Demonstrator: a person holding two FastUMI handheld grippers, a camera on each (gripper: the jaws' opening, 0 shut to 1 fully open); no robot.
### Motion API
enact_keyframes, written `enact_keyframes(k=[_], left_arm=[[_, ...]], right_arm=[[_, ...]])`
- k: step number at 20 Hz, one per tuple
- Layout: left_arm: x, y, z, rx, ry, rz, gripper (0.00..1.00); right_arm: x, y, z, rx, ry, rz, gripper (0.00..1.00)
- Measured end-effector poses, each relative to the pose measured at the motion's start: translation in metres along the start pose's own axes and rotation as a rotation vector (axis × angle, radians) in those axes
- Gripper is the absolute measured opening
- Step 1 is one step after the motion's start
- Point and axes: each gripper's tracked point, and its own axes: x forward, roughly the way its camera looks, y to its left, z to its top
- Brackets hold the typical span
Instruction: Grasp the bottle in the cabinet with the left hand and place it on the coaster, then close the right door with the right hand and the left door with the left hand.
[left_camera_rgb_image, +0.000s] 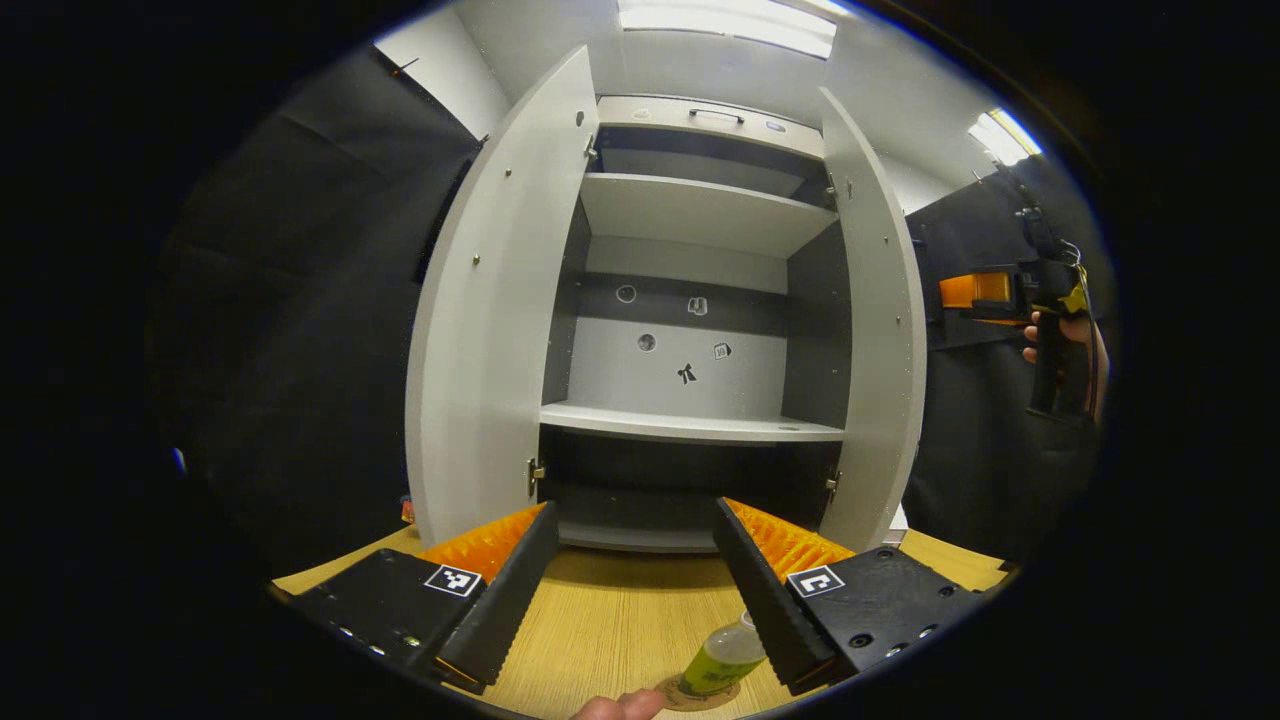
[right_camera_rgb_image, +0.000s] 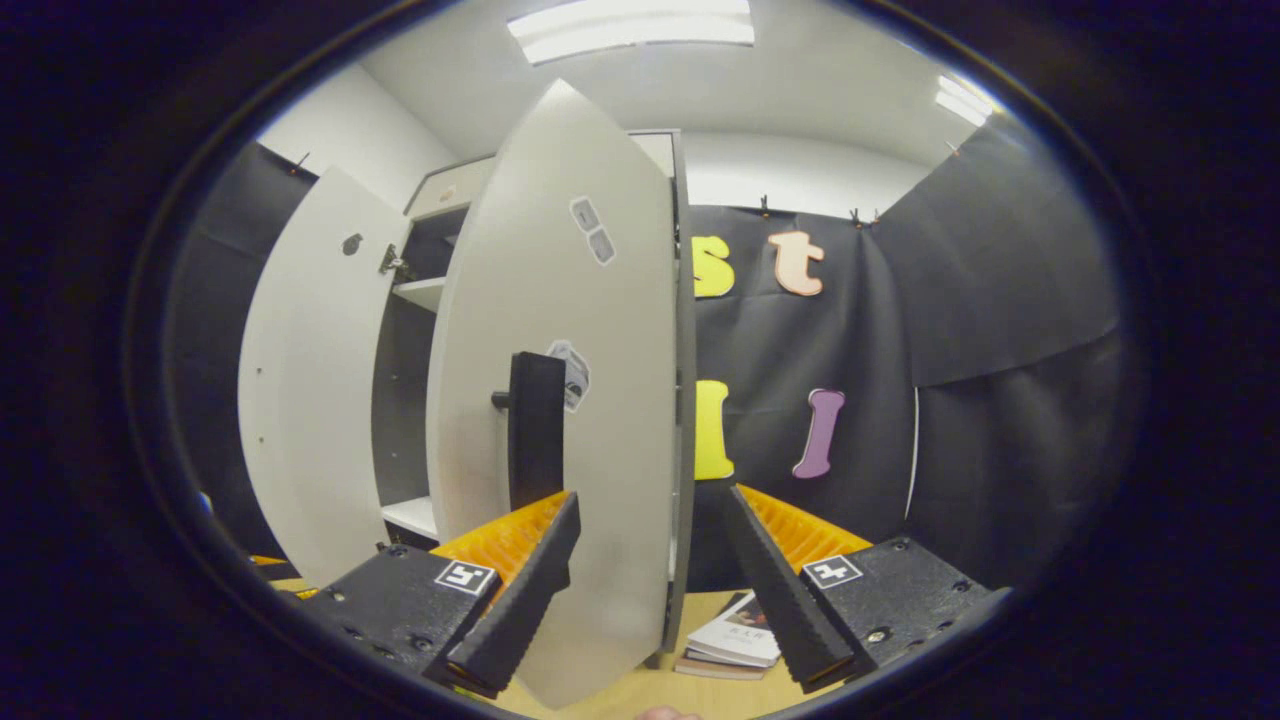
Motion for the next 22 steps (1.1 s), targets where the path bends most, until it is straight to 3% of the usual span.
enact_keyframes(k=[5, 10, 12, 13, 15, 16, 17, 22], left_arm=[[-0.007, 0.01, 0.004, 0.006, -0.009, 0.018, 0.95], [-0.008, 0.01, 0.009, 0.001, -0.016, 0.008, 0.95], [-0.008, 0.01, 0.011, -0.001, -0.019, 0.006, 0.95], [-0.008, 0.009, 0.012, -0.003, -0.019, 0.002, 1.0], [-0.007, 0.006, 0.014, -0.008, -0.014, -0.012, 0.95], [-0.006, 0.004, 0.015, -0.011, -0.012, -0.022, 1.0], [-0.006, 0.003, 0.019, -0.012, -0.015, -0.03, 0.95], [-0.005, 0.0, 0.033, -0.034, -0.039, -0.049, 0.95]], right_arm=[[0.025, 0.038, -0.006, 0.017, 0.002, 0.09, 0.97], [0.033, 0.056, 0.001, 0.02, -0.007, 0.11, 0.98], [0.023, 0.053, 0.007, 0.003, -0.03, 0.101, 0.98], [0.016, 0.051, 0.008, -0.007, -0.034, 0.093, 0.94], [-0.003, 0.047, 0.007, -0.014, -0.044, 0.077, 0.98], [-0.012, 0.046, 0.006, -0.012, -0.052, 0.064, 0.98], [-0.025, 0.045, 0.005, -0.008, -0.062, 0.057, 0.98], [-0.087, 0.037, -0.036, 0.027, -0.075, -0.014, 0.98]])
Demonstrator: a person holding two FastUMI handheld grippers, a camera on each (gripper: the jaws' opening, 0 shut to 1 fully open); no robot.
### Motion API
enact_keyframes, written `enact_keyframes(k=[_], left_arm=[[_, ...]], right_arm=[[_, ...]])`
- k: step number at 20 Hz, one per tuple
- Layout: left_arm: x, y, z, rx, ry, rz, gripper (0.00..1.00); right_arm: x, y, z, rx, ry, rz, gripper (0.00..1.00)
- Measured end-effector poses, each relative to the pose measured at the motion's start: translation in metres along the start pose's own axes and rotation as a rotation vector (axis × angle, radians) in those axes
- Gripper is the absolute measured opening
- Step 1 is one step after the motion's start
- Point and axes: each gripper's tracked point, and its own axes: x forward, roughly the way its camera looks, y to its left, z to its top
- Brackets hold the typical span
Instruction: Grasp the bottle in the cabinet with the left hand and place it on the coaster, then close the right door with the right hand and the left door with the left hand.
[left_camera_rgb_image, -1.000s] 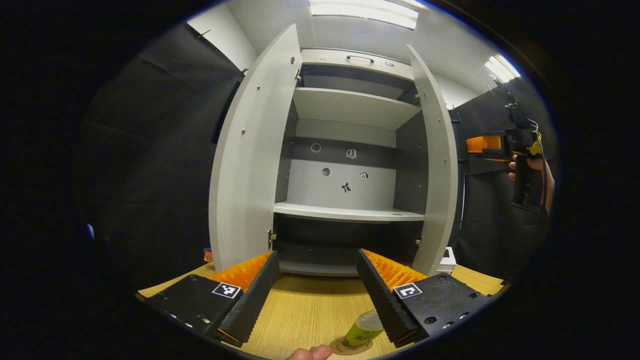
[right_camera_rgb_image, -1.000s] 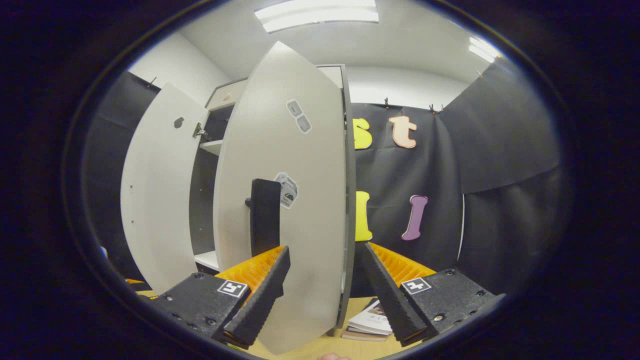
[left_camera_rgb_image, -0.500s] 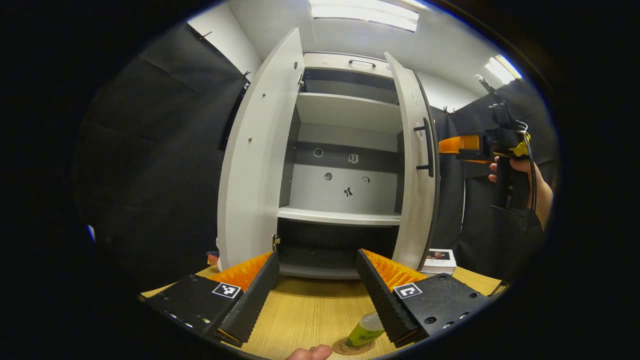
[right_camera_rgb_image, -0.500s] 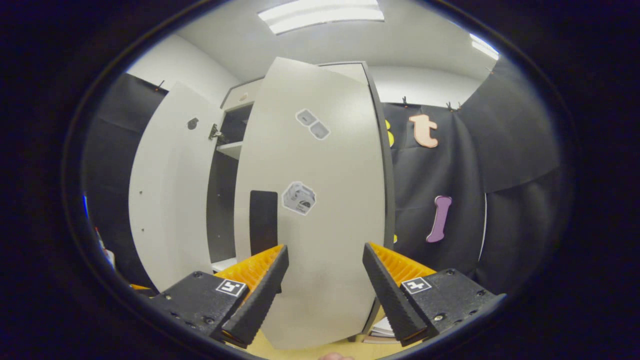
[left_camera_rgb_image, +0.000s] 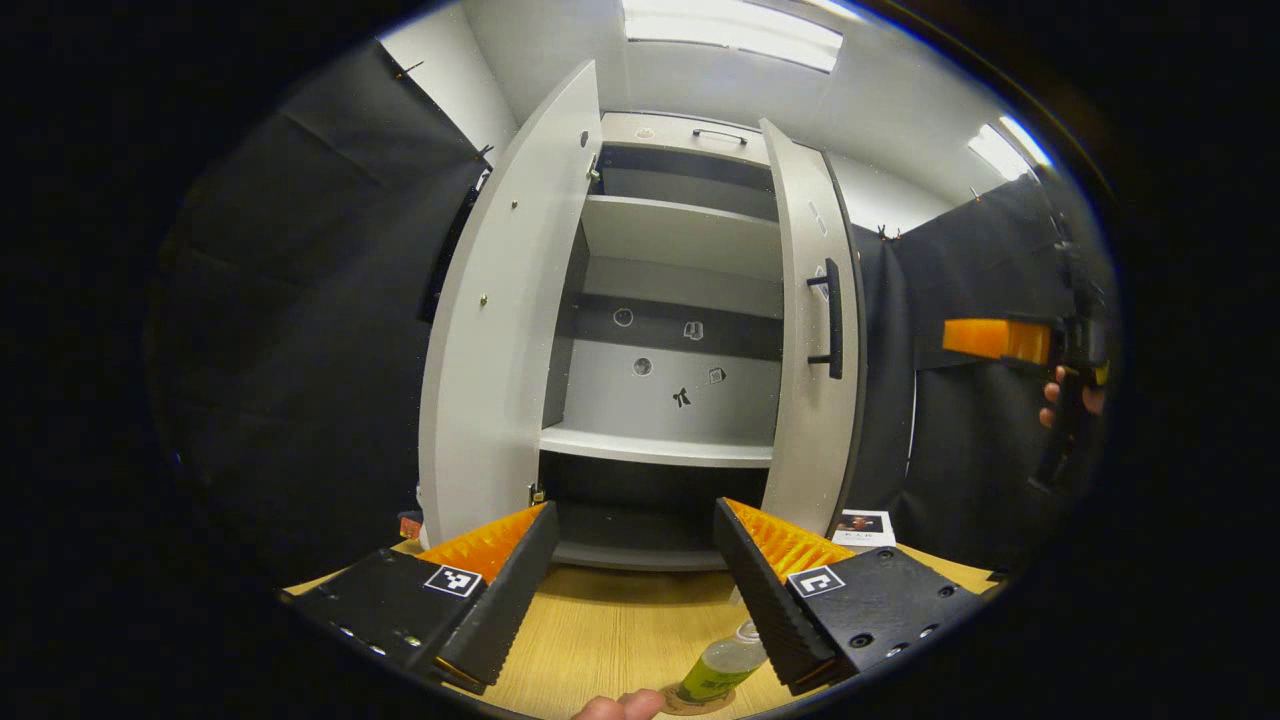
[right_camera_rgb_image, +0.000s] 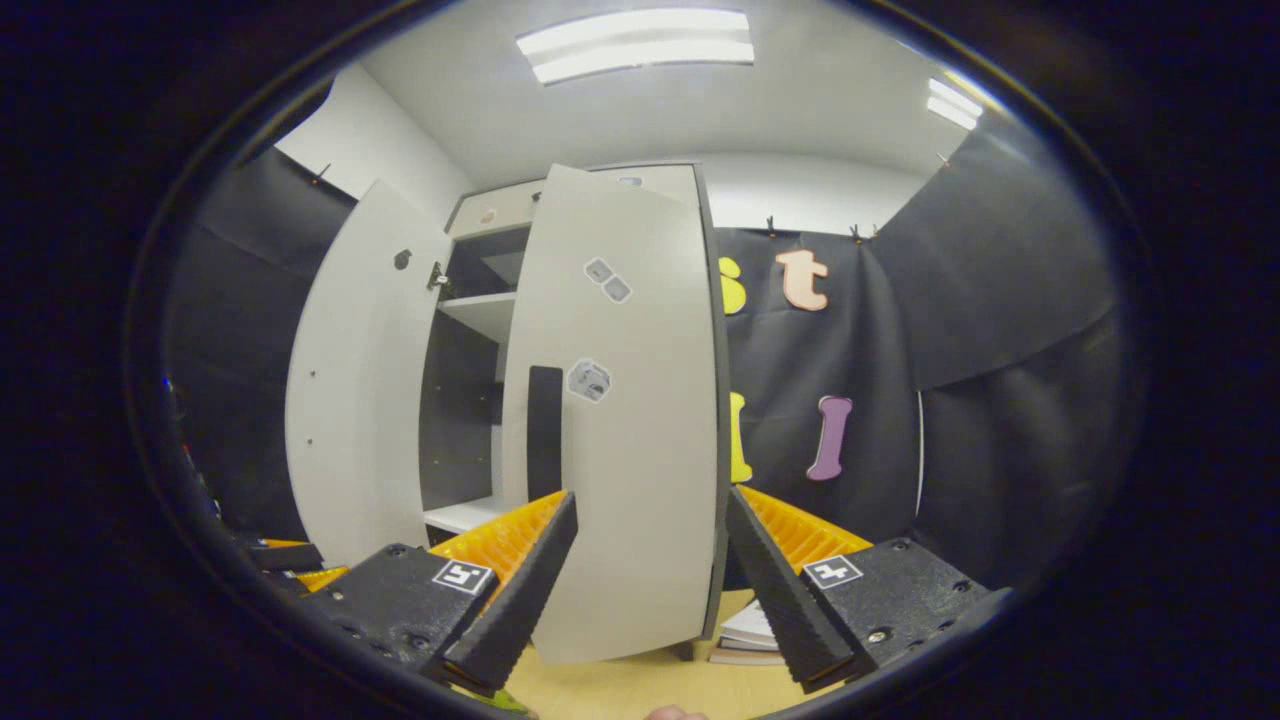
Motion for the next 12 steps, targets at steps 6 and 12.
enact_keyframes(k=[6, 12], left_arm=[[-0.009, 0.033, 0.022, -0.049, -0.019, 0.066, 1.0], [-0.029, 0.152, 0.059, 0.056, -0.026, 0.34, 0.95]], right_arm=[[-0.025, 0.012, -0.049, -0.093, 0.015, -0.014, 0.98], [-0.011, 0.019, -0.079, -0.004, 0.11, 0.029, 0.98]])
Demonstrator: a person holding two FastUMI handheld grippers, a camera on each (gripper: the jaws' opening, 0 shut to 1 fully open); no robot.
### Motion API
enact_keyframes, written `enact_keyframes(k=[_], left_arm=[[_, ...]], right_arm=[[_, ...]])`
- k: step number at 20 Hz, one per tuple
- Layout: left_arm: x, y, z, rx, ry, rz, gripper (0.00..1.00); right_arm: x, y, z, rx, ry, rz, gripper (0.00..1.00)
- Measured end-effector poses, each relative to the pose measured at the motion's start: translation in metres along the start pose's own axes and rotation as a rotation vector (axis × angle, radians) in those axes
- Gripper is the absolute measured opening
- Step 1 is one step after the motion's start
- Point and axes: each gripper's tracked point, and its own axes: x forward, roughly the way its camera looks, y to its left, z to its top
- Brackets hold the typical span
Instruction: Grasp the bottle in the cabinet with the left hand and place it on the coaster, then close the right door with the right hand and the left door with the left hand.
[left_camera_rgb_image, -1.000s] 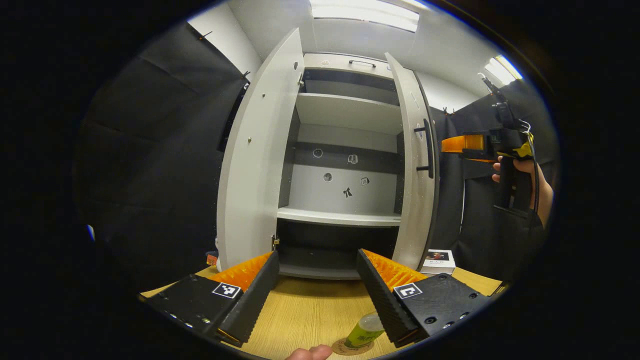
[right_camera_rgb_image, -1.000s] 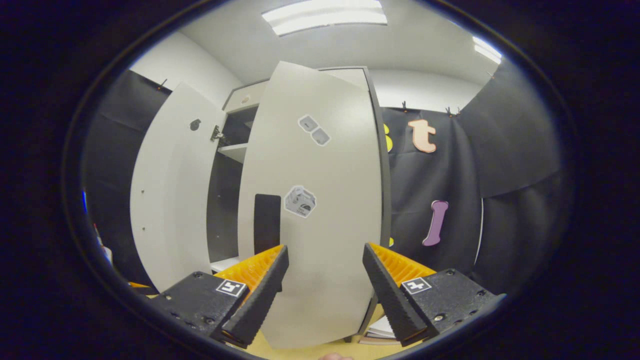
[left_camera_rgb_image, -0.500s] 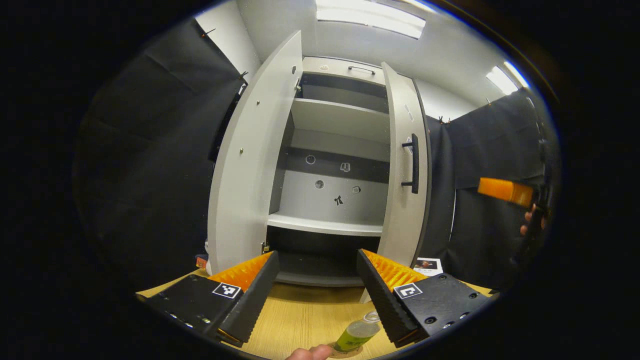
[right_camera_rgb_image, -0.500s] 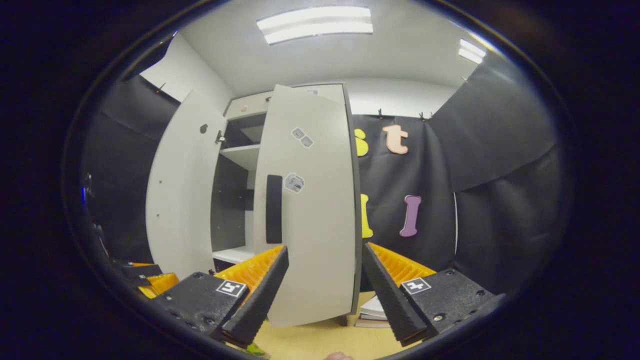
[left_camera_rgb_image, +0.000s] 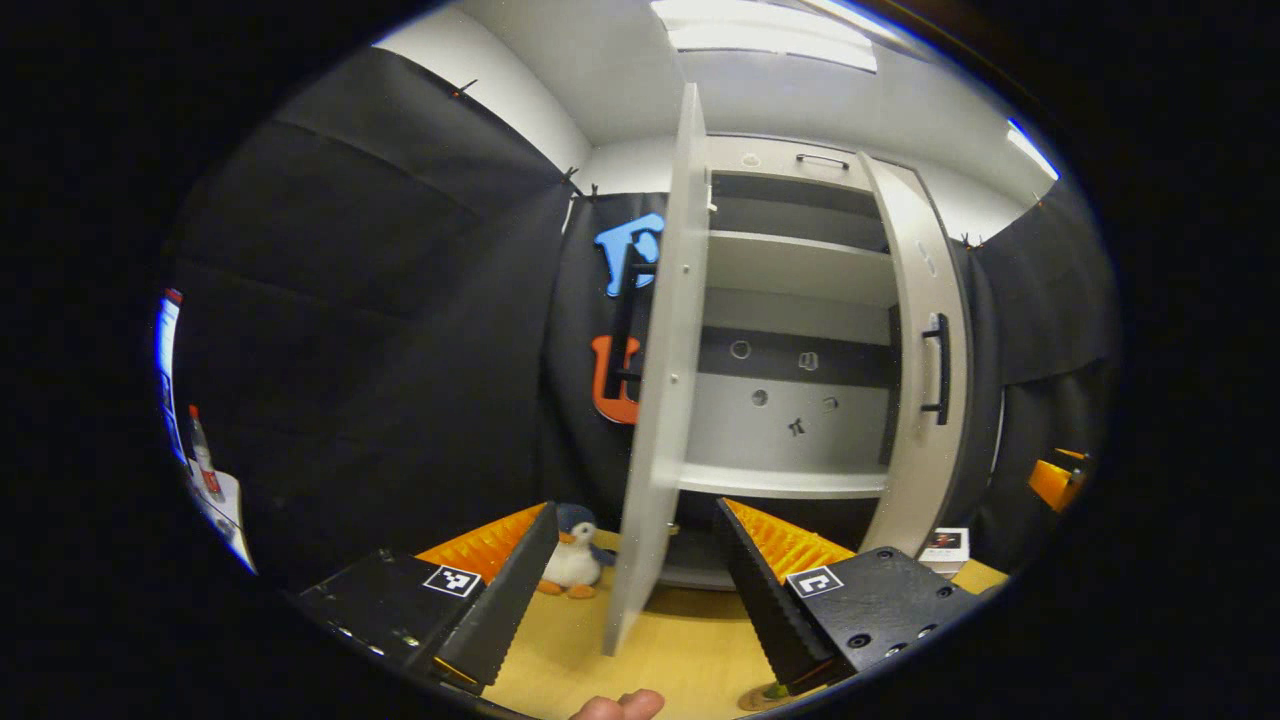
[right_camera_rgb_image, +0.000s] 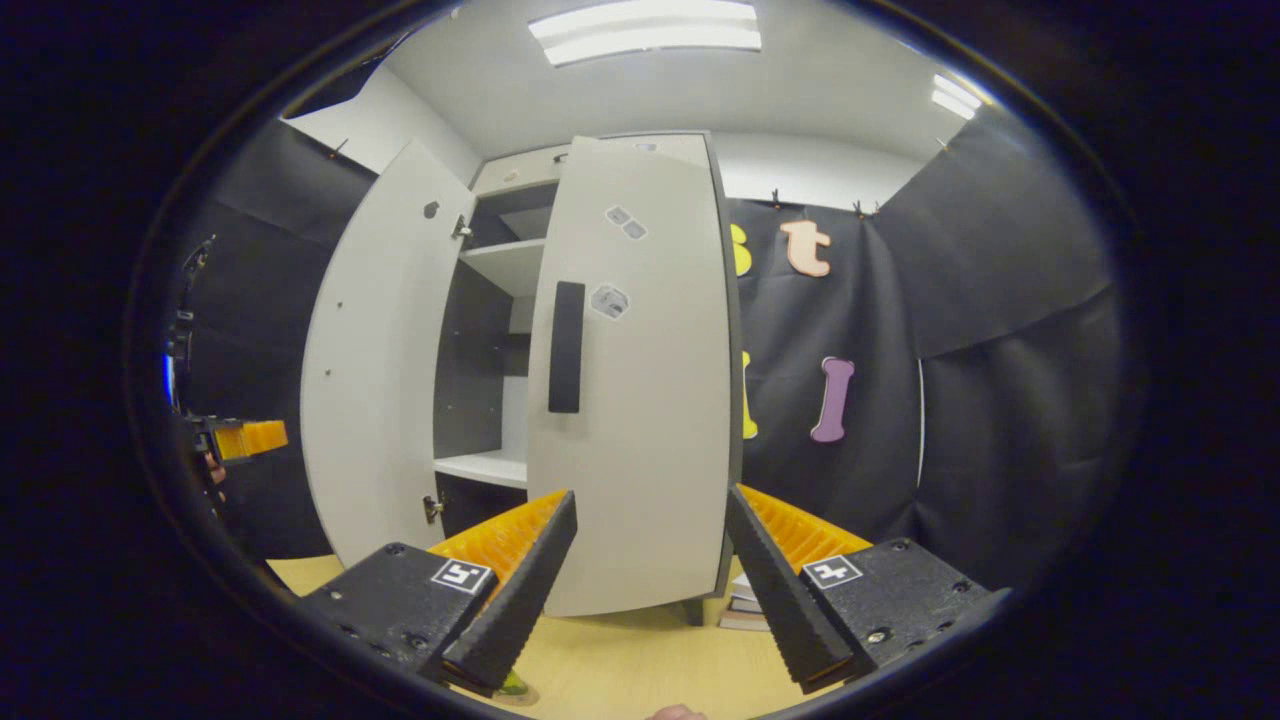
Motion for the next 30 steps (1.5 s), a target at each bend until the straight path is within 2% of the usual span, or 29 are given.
enact_keyframes(k=[1, 2, 3, 4, 5, 6, 7, 8, 11, 12, 13, 14, 15, 16, 17, 18, 19, 20, 21, 26, 27, 29, 30], left_arm=[[0.007, 0.02, 0.004, 0.008, 0.0, 0.039, 0.95], [0.015, 0.036, 0.009, 0.008, 0.0, 0.068, 1.0], [0.025, 0.05, 0.018, 0.008, -0.009, 0.092, 0.95], [0.036, 0.06, 0.027, 0.01, -0.022, 0.11, 0.95], [0.044, 0.064, 0.034, 0.014, -0.028, 0.124, 0.9], [0.052, 0.067, 0.038, 0.015, -0.035, 0.143, 0.95], [0.059, 0.068, 0.041, 0.019, -0.047, 0.156, 0.95], [0.067, 0.068, 0.045, 0.028, -0.056, 0.164, 0.95], [0.079, 0.072, 0.053, 0.081, -0.079, 0.17, 0.95], [0.081, 0.071, 0.055, 0.097, -0.086, 0.165, 0.95], [0.086, 0.066, 0.057, 0.111, -0.087, 0.152, 1.0], [0.087, 0.062, 0.056, 0.119, -0.085, 0.137, 0.99], [0.088, 0.062, 0.056, 0.13, -0.085, 0.146, 0.95], [0.089, 0.062, 0.057, 0.142, -0.088, 0.147, 0.93], [0.091, 0.059, 0.057, 0.14, -0.088, 0.132, 0.88], [0.091, 0.059, 0.056, 0.135, -0.078, 0.124, 0.91], [0.09, 0.057, 0.057, 0.129, -0.074, 0.115, 0.91], [0.089, 0.056, 0.055, 0.122, -0.066, 0.104, 0.98], [0.087, 0.052, 0.055, 0.109, -0.057, 0.09, 0.91], [0.082, 0.027, 0.051, 0.073, -0.034, 0.023, 0.92], [0.081, 0.022, 0.05, 0.08, -0.034, 0.012, 0.92], [0.078, 0.011, 0.05, 0.079, -0.032, -0.021, 0.92], [0.077, 0.005, 0.049, 0.071, -0.03, -0.044, 0.92]], right_arm=[[0.002, -0.001, -0.006, 0.013, 0.017, 0.001, 0.98], [0.003, -0.002, -0.011, 0.021, 0.036, 0.001, 0.98], [0.005, -0.005, -0.016, 0.032, 0.051, -0.005, 0.98], [0.007, -0.006, -0.019, 0.042, 0.062, -0.005, 0.98], [0.008, -0.007, -0.021, 0.048, 0.064, -0.005, 0.98], [0.009, -0.01, -0.02, 0.046, 0.052, -0.011, 0.98], [0.01, -0.016, -0.021, 0.041, 0.045, -0.023, 0.98], [0.012, -0.02, -0.022, 0.038, 0.045, -0.034, 0.94], [0.011, -0.027, -0.02, 0.044, 0.037, -0.04, 0.98], [0.011, -0.03, -0.02, 0.047, 0.035, -0.043, 0.98], [0.011, -0.034, -0.021, 0.051, 0.034, -0.047, 0.98], [0.01, -0.037, -0.021, 0.055, 0.035, -0.051, 0.94], [0.011, -0.04, -0.022, 0.059, 0.035, -0.054, 0.94], [0.011, -0.042, -0.023, 0.064, 0.036, -0.056, 0.98], [0.011, -0.043, -0.024, 0.07, 0.037, -0.054, 0.94], [0.011, -0.043, -0.024, 0.074, 0.037, -0.051, 0.94], [0.01, -0.043, -0.024, 0.078, 0.037, -0.047, 0.98], [0.011, -0.043, -0.024, 0.083, 0.039, -0.043, 0.98], [0.01, -0.043, -0.023, 0.085, 0.038, -0.039, 0.98], [0.002, -0.049, -0.016, 0.078, 0.019, -0.047, 0.98], [0.0, -0.051, -0.016, 0.077, 0.021, -0.053, 0.94], [-0.003, -0.053, -0.015, 0.085, 0.021, -0.056, 0.94], [-0.005, -0.053, -0.014, 0.09, 0.02, -0.059, 0.98]])
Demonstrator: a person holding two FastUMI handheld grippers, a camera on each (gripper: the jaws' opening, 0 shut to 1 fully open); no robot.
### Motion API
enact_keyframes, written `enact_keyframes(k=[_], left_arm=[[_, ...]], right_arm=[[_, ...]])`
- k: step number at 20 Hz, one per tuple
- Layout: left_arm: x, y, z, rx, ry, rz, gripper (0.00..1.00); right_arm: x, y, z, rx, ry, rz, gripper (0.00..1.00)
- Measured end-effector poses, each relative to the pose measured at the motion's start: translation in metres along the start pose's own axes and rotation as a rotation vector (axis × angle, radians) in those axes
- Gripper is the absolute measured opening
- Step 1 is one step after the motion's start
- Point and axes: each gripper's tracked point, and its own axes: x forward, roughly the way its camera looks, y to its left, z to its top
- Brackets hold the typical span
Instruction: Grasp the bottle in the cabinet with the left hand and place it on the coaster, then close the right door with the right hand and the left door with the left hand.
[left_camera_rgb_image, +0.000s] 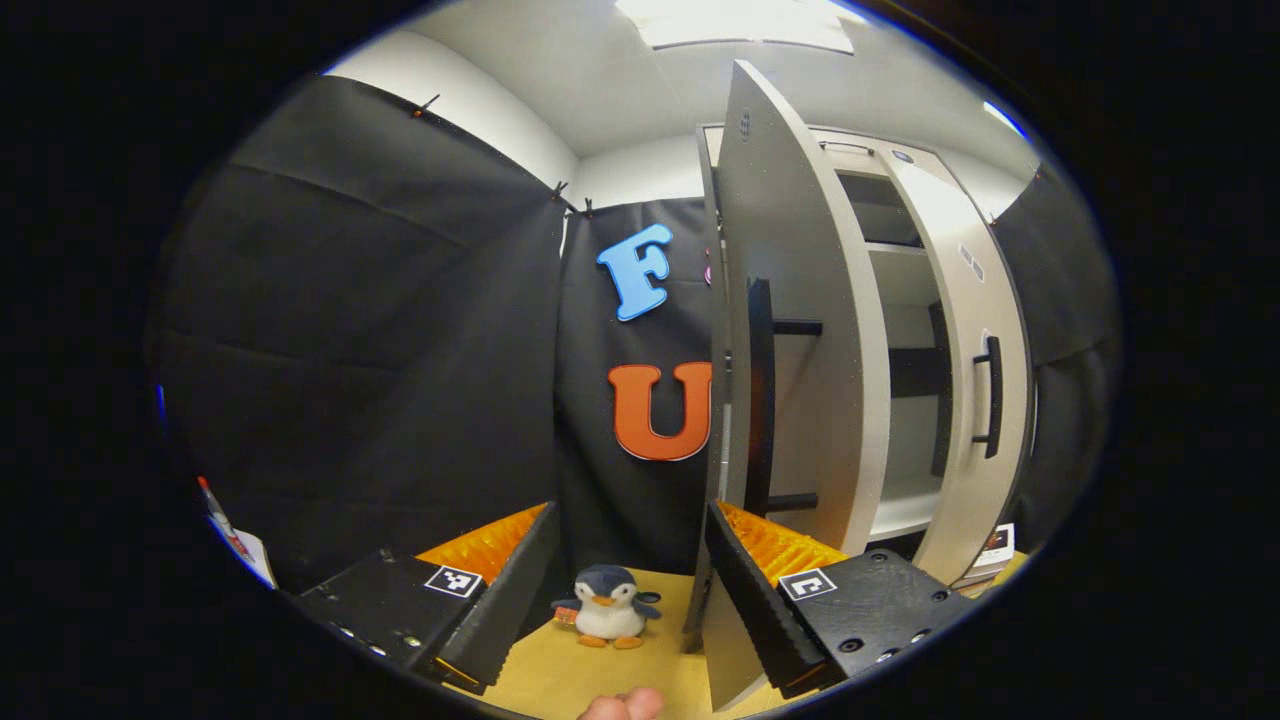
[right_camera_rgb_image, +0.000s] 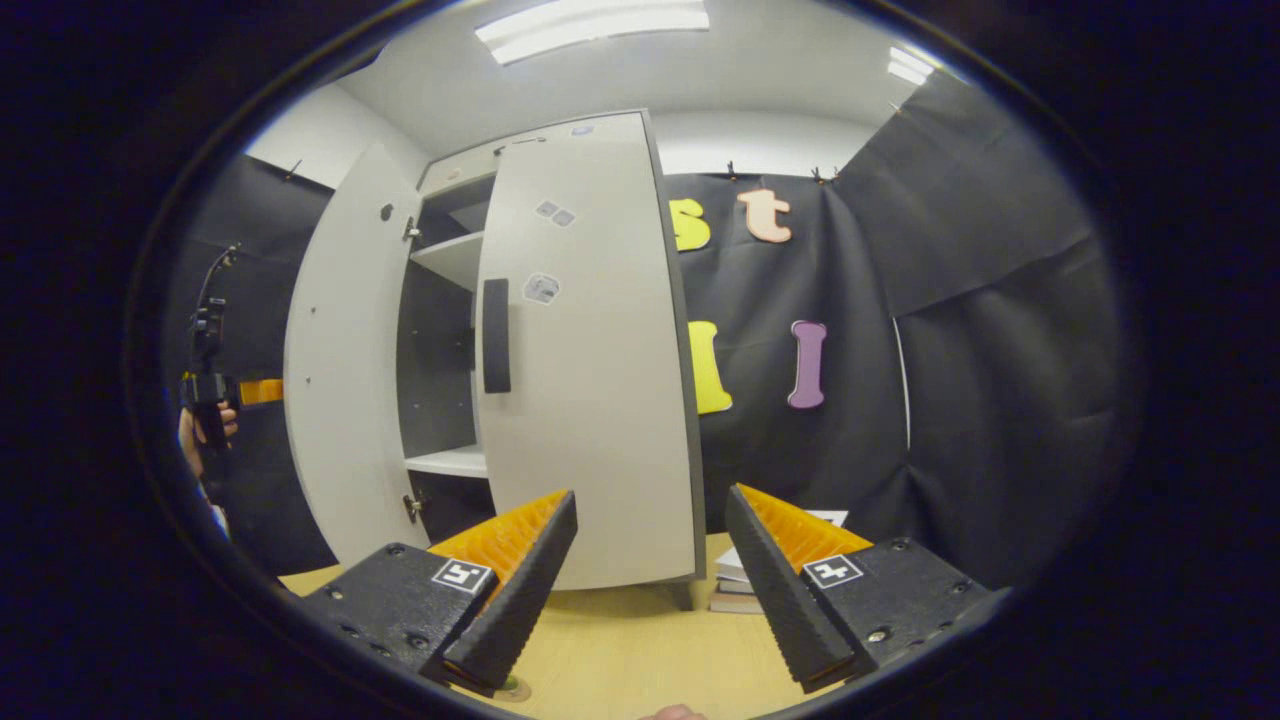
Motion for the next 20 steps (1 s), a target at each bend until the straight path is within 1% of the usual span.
enact_keyframes(k=[2, 3, 4, 5, 7, 8, 9, 10, 11, 12, 13, 14, 15, 17, 18, 19, 20], left_arm=[[0.0, -0.017, -0.001, -0.016, 0.005, -0.052, 0.92], [0.0, -0.027, -0.001, -0.016, 0.003, -0.078, 0.99], [0.001, -0.035, -0.001, -0.014, 0.006, -0.101, 0.99], [0.003, -0.043, -0.002, -0.016, 0.007, -0.123, 0.92], [0.007, -0.058, -0.001, -0.033, 0.004, -0.157, 0.92], [0.009, -0.067, -0.003, -0.051, 0.005, -0.178, 0.94], [0.009, -0.073, -0.003, -0.075, 0.008, -0.19, 0.99], [0.009, -0.076, -0.005, -0.099, 0.009, -0.199, 0.99], [0.007, -0.081, -0.004, -0.119, 0.005, -0.209, 0.95], [0.005, -0.084, -0.003, -0.132, -0.001, -0.217, 0.99], [0.004, -0.087, -0.003, -0.136, -0.007, -0.22, 0.99], [0.003, -0.087, -0.003, -0.134, -0.01, -0.221, 0.99], [0.003, -0.087, -0.004, -0.129, -0.009, -0.222, 0.95], [-0.002, -0.089, -0.005, -0.109, -0.01, -0.224, 0.95], [-0.005, -0.089, -0.005, -0.099, -0.017, -0.222, 0.95], [-0.009, -0.09, -0.004, -0.09, -0.031, -0.219, 0.95], [-0.013, -0.093, -0.004, -0.083, -0.043, -0.221, 0.99]], right_arm=[[-0.002, 0.0, 0.0, 0.003, 0.002, -0.004, 0.98], [-0.003, 0.0, 0.001, 0.003, 0.001, -0.005, 0.98], [-0.004, 0.0, 0.004, 0.003, -0.005, -0.006, 0.98], [-0.005, 0.0, 0.009, 0.002, -0.014, -0.006, 0.98], [-0.006, 0.001, 0.014, 0.002, -0.021, -0.008, 0.98], [-0.004, 0.001, 0.017, 0.003, -0.018, -0.009, 0.94], [-0.004, 0.0, 0.018, 0.001, -0.017, -0.008, 0.94], [-0.005, 0.0, 0.019, -0.002, -0.019, -0.009, 0.98], [-0.007, 0.0, 0.02, -0.007, -0.026, -0.01, 0.98], [-0.007, -0.001, 0.021, -0.012, -0.031, -0.012, 0.98], [-0.01, 0.001, 0.021, -0.015, -0.033, -0.014, 0.94], [-0.012, 0.002, 0.021, -0.014, -0.034, -0.014, 0.94], [-0.011, 0.004, 0.022, -0.009, -0.034, -0.011, 0.94], [-0.009, 0.009, 0.021, -0.002, -0.027, 0.004, 0.94], [-0.008, 0.011, 0.02, -0.004, -0.021, 0.01, 0.98], [-0.007, 0.012, 0.02, -0.009, -0.016, 0.016, 0.94], [-0.006, 0.015, 0.019, -0.013, -0.012, 0.02, 0.94]])
